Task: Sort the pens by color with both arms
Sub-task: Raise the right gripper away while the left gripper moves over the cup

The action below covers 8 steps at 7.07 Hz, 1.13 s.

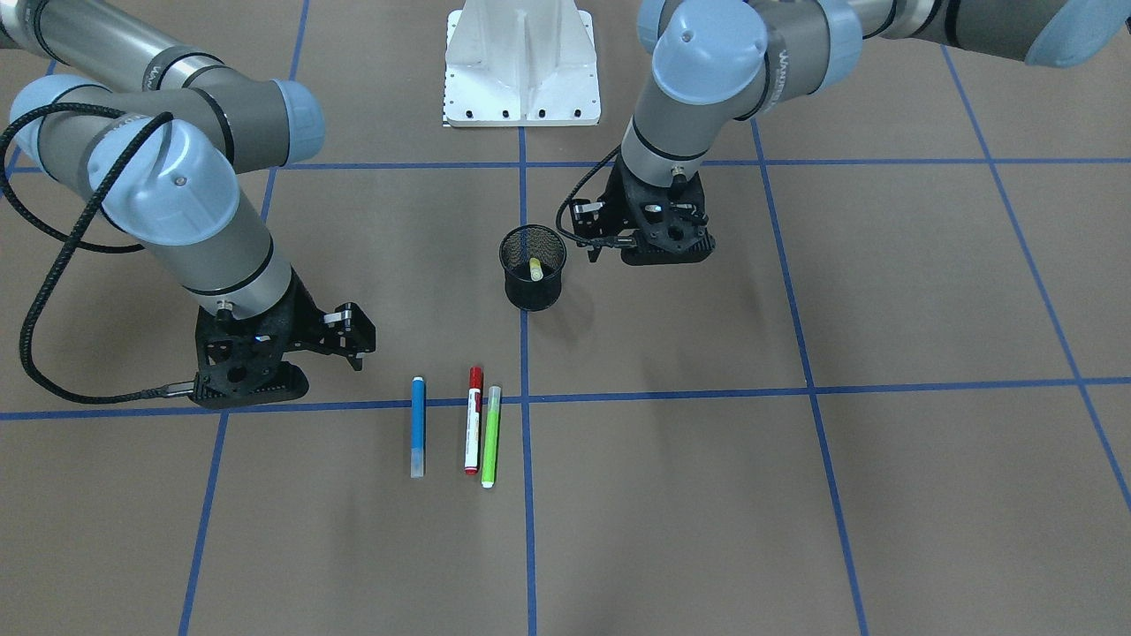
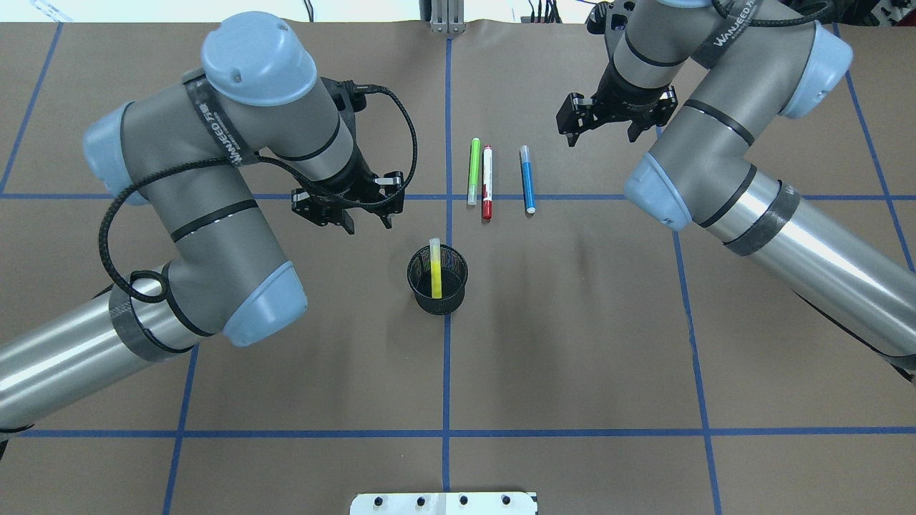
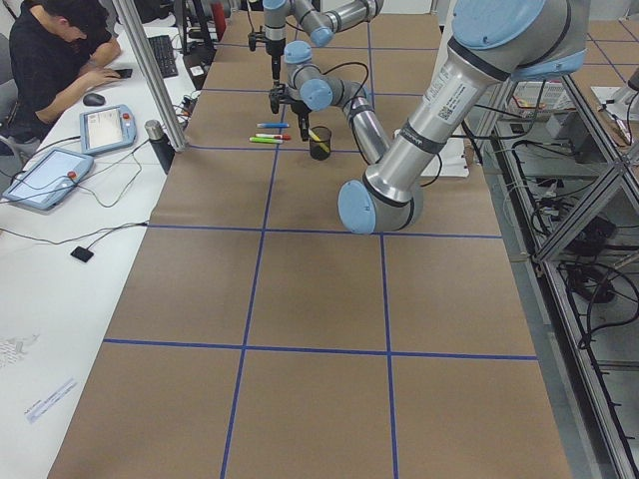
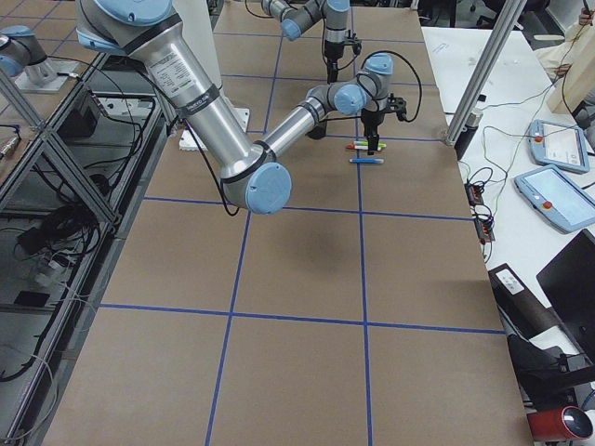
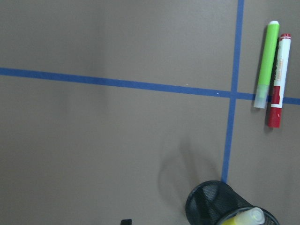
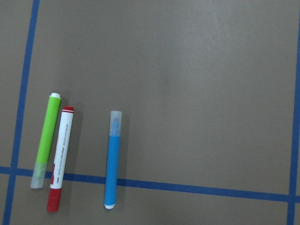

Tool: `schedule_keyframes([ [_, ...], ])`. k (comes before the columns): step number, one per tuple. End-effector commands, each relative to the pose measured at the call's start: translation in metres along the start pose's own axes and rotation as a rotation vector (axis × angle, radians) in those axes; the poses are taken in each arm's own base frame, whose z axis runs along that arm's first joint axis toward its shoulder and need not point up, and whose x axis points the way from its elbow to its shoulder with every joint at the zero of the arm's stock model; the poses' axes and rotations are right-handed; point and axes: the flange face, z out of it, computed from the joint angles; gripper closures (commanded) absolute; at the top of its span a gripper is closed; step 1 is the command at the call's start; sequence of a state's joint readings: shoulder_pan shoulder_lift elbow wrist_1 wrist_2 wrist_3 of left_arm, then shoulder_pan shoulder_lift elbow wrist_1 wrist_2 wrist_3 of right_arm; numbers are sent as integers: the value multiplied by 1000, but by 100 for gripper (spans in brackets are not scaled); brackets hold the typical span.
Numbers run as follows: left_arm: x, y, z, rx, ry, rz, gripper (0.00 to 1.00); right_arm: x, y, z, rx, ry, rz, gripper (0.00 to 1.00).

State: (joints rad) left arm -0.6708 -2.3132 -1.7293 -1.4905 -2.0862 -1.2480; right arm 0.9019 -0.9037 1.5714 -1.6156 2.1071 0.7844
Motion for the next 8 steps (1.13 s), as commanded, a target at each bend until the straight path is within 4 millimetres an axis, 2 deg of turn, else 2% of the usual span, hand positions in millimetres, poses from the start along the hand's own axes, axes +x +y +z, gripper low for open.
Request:
schedule_keyframes([
  [1,26,17,9,-2,12,-24,42,14,0,-1,-4,-1,-8,1],
  [2,44,11,13,1,20,-47,42,13,1,-1,-5,-3,-9,1],
  [3,63,6,33,-4,31,-75,42,14,1,-2,-2,-3,-8,1],
  [4,78,-5,41,15,41,-76,42,15,2,0,-5,-1,-7,1],
  [6,78,-6,53,8,22,-75,42,16,2,1,-6,2,-6,1],
  [8,77,-6,52,8,19,-77,42,16,3,2,-8,3,-7,1],
])
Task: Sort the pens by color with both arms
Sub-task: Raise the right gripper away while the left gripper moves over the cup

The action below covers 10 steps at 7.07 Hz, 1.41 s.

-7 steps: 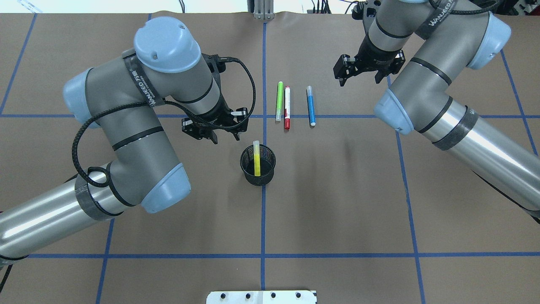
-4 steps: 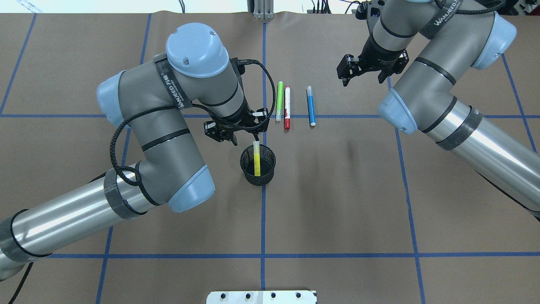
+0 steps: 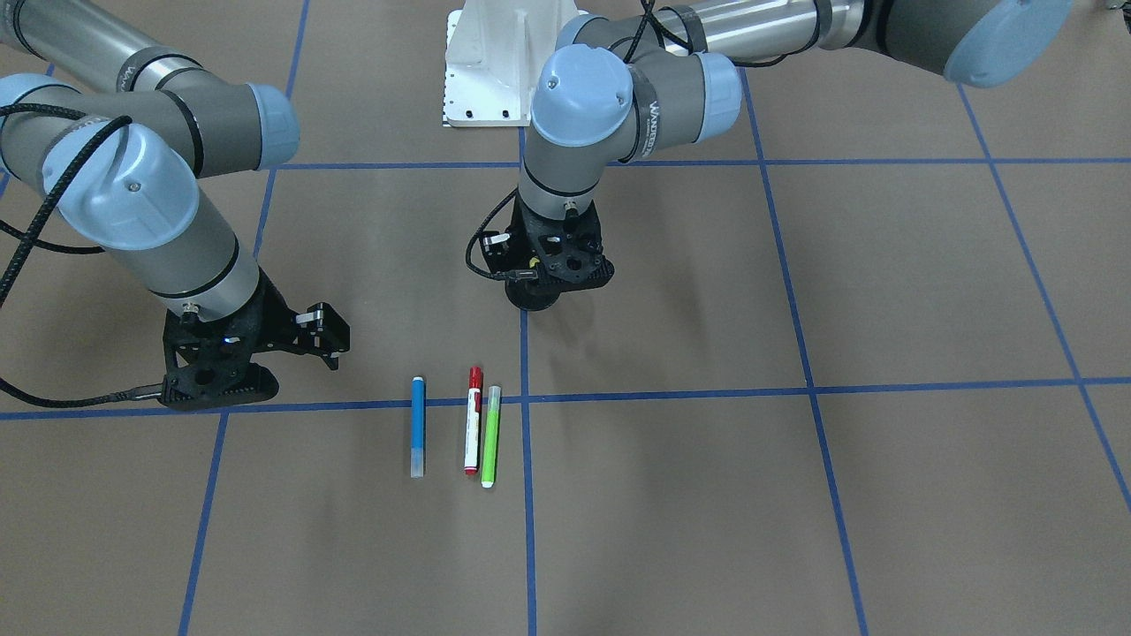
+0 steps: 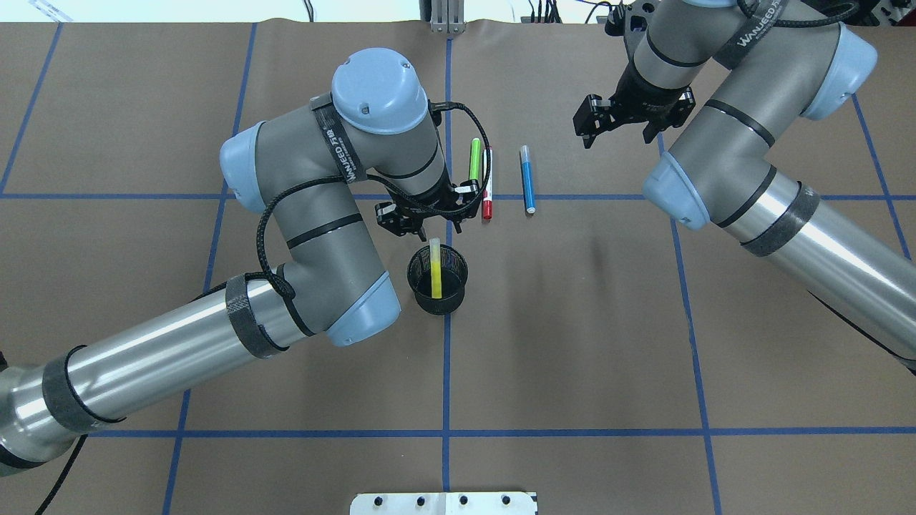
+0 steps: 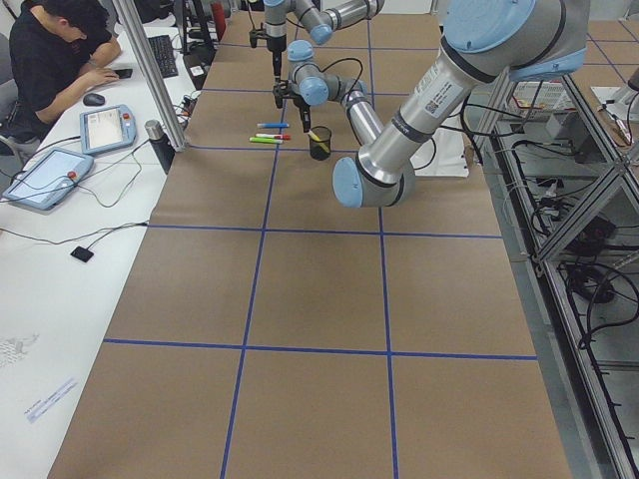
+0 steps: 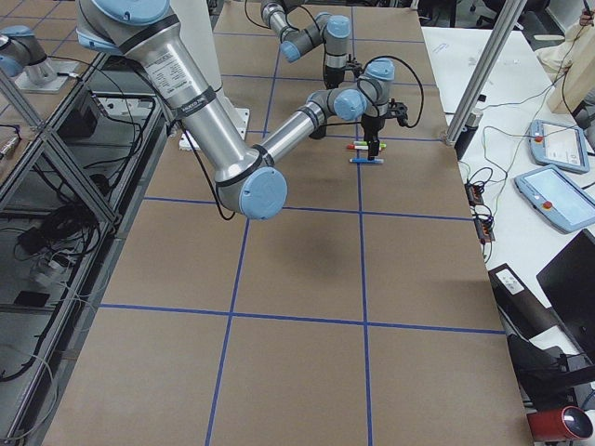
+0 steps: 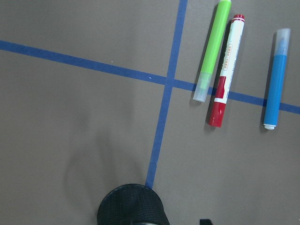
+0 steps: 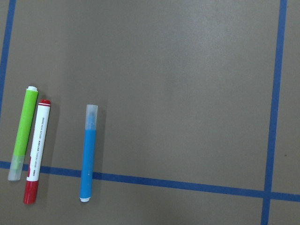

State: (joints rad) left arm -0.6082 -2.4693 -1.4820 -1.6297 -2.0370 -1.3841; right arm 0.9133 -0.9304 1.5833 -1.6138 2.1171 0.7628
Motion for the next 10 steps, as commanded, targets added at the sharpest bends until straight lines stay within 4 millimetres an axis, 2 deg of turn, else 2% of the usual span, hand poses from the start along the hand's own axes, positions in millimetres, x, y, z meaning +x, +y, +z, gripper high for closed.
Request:
schedule_keyframes([
  [1,1,1,-1,5,-2,2,42,0,0,1,-1,1,0,1],
  [7,1,8,5,44,-38,99,44,1,0,1,-1,3,2,1],
  [10,4,22,8,36,-53,133,44,0,1,2,-2,2,1,1],
])
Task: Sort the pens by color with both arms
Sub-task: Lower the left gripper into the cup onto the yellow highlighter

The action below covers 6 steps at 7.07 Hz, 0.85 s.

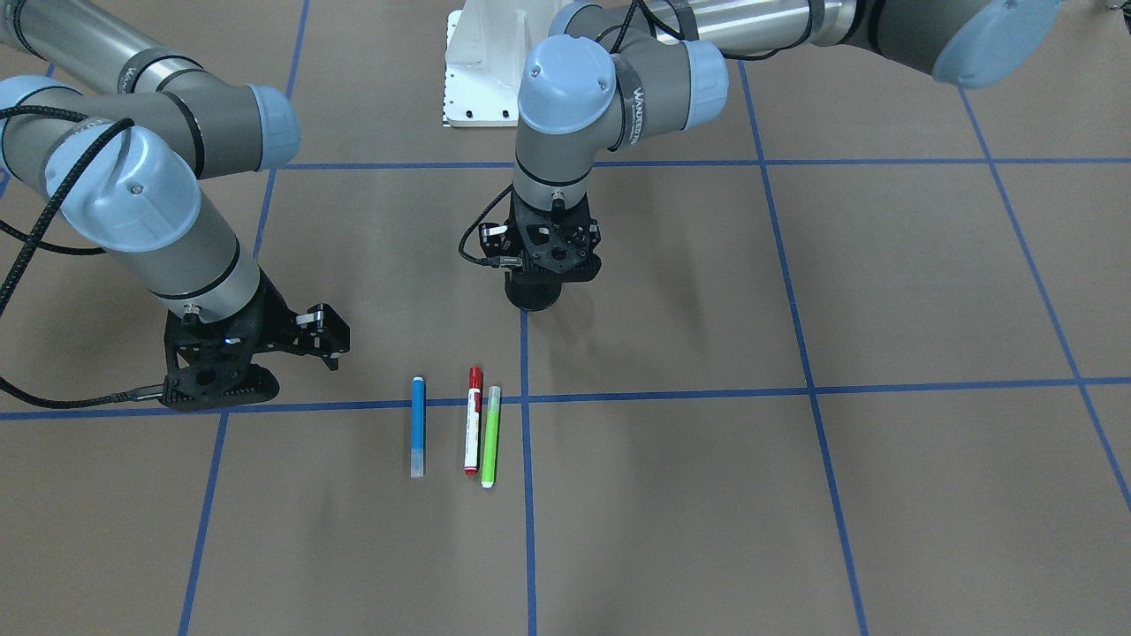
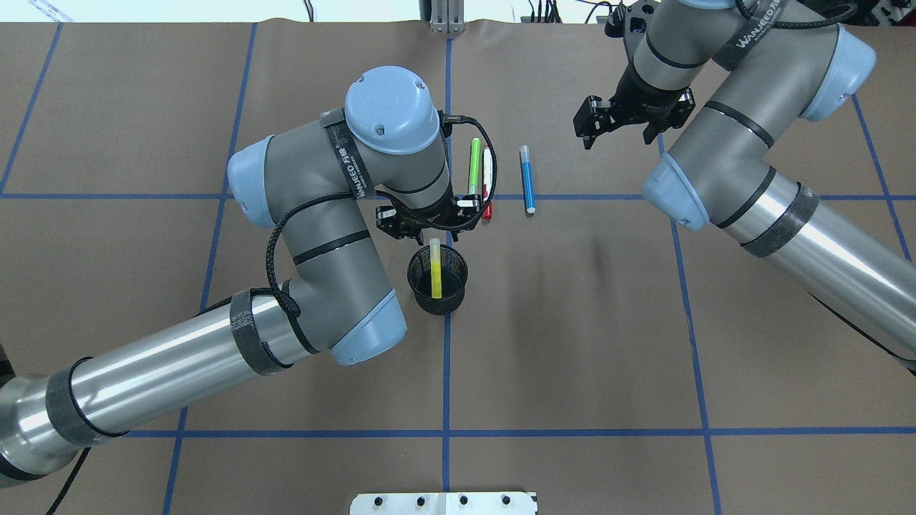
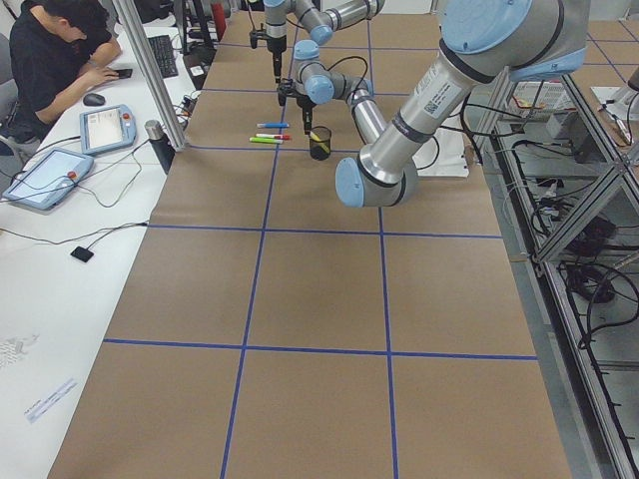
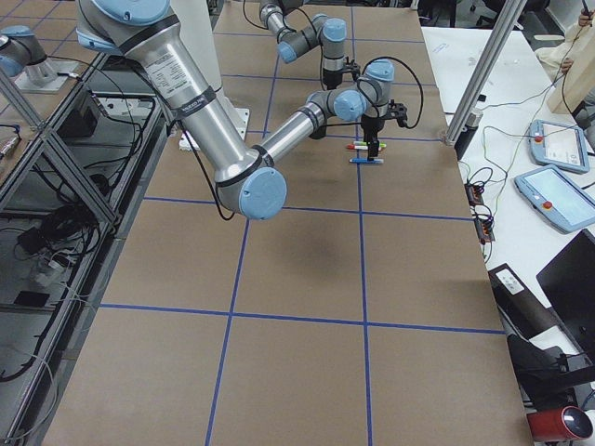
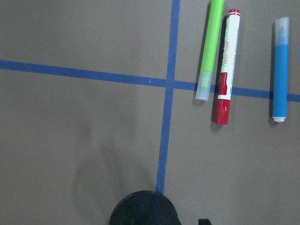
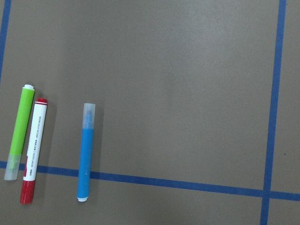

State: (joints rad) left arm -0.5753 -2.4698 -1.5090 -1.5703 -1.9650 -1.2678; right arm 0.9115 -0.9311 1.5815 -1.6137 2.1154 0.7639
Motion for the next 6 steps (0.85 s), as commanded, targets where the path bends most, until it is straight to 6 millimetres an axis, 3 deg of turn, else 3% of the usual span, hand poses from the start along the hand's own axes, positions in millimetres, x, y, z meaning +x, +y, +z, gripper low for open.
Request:
schedule_keyframes([
  [1,3,12,10,14,-18,21,44,0,0,1,-1,1,1,1],
  [6,4,13,10,14,-20,21,52,1,0,1,-1,1,1,1],
])
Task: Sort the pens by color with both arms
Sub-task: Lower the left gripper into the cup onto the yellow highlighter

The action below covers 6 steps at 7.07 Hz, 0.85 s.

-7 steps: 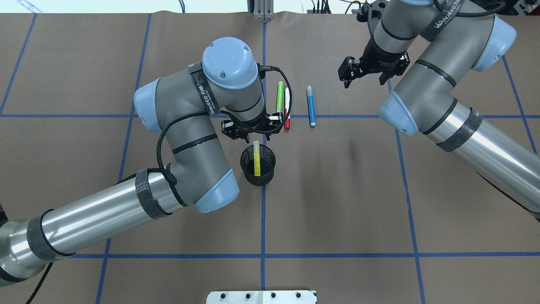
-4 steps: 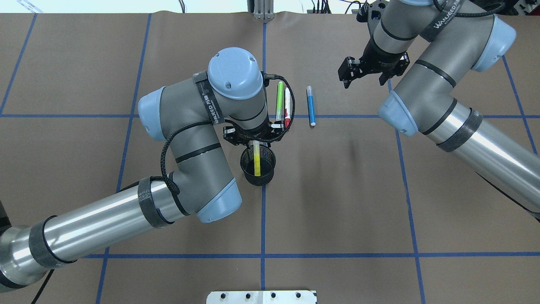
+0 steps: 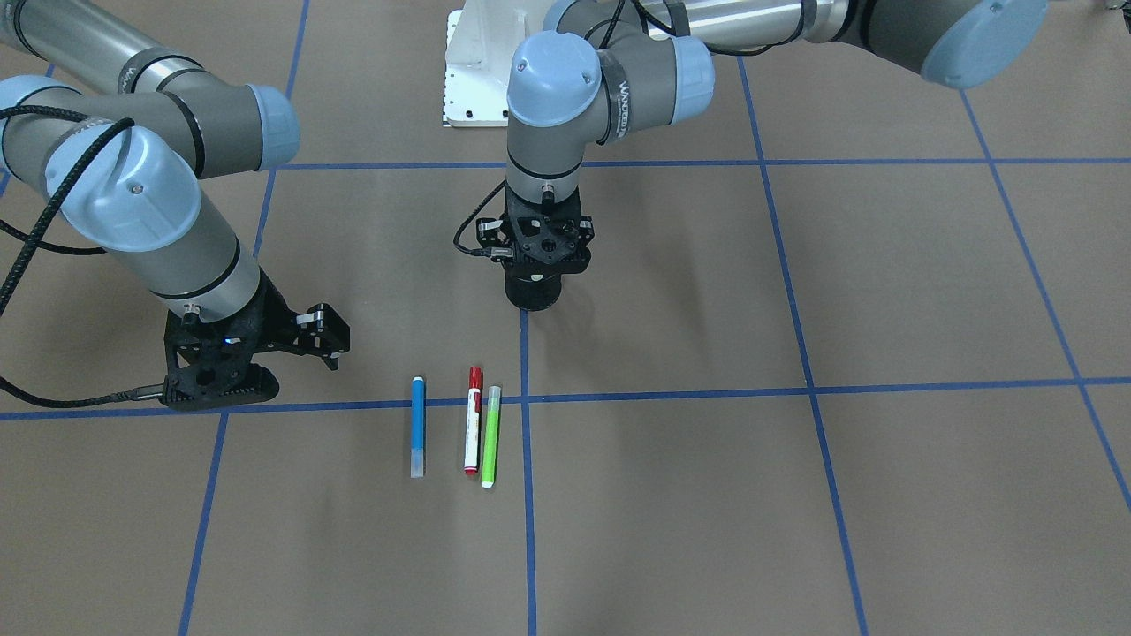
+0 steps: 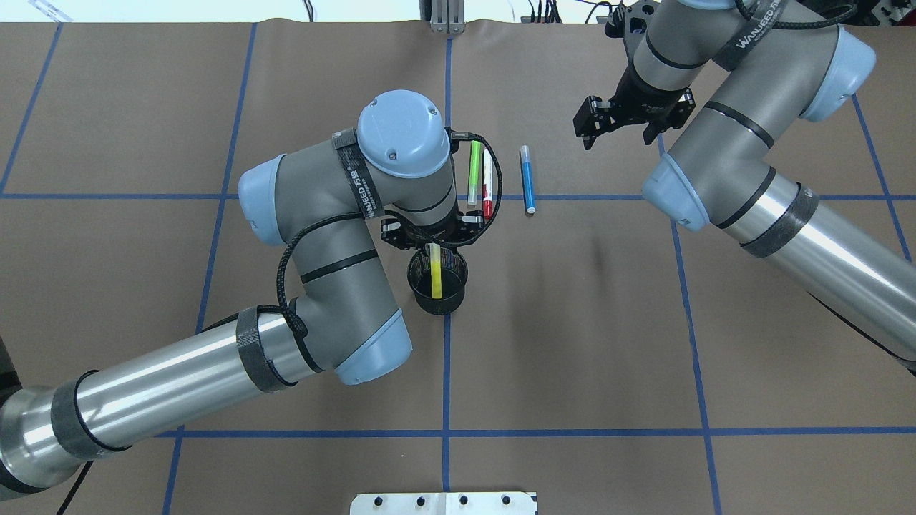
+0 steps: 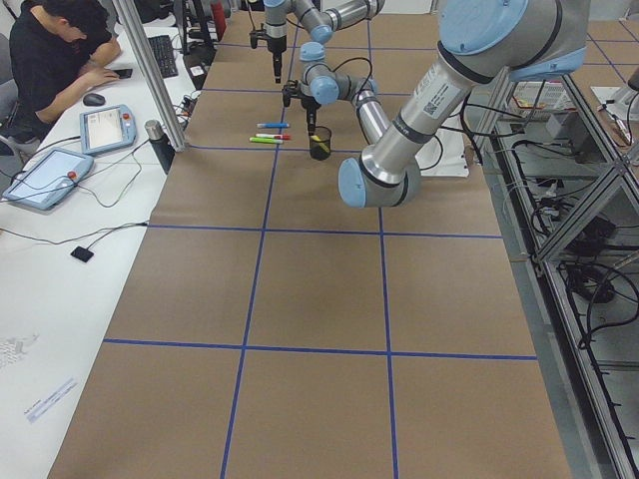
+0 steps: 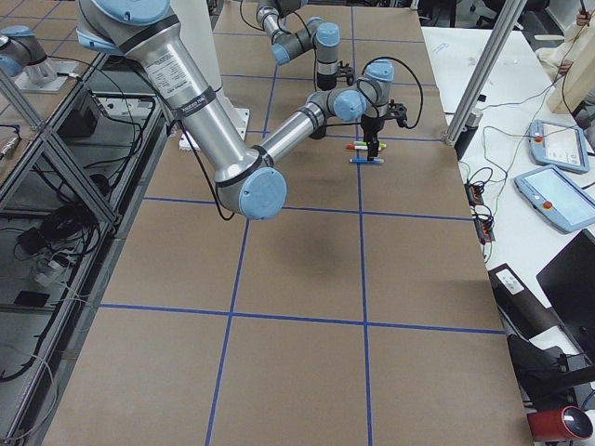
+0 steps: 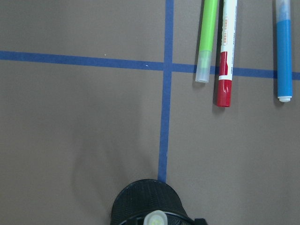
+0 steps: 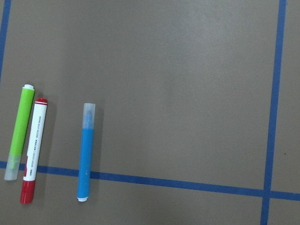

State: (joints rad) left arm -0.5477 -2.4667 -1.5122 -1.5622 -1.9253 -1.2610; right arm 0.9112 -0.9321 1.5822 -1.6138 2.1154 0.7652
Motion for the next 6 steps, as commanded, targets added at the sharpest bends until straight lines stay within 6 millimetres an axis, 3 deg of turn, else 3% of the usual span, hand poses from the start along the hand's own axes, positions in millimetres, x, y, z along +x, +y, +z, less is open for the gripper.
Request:
schedule_keyframes([
  [1,-2,-1,1,2,-4,-2,53,0,0,1,-1,1,1,1],
  [6,-4,-5,2,22,-22,19,56,0,0,1,-1,1,1,1],
])
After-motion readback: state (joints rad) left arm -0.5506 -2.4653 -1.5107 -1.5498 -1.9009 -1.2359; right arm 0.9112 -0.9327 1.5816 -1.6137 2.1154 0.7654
